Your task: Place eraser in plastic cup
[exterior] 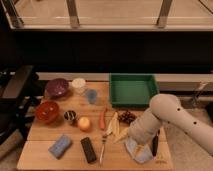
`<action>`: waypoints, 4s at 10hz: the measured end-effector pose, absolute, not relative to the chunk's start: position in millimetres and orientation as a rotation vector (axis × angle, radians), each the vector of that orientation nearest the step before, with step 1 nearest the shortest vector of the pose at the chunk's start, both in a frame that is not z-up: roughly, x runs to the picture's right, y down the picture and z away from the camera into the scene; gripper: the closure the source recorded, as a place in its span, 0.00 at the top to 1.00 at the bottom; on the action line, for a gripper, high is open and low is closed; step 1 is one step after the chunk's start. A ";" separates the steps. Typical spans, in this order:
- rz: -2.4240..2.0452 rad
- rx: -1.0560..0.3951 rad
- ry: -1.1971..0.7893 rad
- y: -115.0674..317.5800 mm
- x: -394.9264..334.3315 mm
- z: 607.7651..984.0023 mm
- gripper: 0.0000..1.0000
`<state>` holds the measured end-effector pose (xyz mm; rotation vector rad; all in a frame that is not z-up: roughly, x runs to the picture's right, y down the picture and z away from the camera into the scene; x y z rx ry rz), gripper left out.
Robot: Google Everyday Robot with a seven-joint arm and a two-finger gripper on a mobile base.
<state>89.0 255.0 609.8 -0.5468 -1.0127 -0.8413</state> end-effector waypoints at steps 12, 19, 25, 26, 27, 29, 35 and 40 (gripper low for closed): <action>-1.079 -0.388 -1.073 257.7 -16.9 639.6 0.65; -1.133 -0.408 -1.119 280.1 -91.4 674.4 0.65; -1.139 -0.451 -1.149 301.0 -106.9 686.9 0.65; -1.142 -0.461 -1.143 303.5 -107.1 690.3 0.65; -1.147 -0.469 -1.136 305.2 -107.0 693.9 0.65; -1.160 -0.483 -1.113 302.6 -102.8 699.9 0.65; -1.200 -0.527 -1.050 292.9 -88.9 709.3 0.65; -1.205 -0.580 -1.028 299.2 -73.0 733.9 0.65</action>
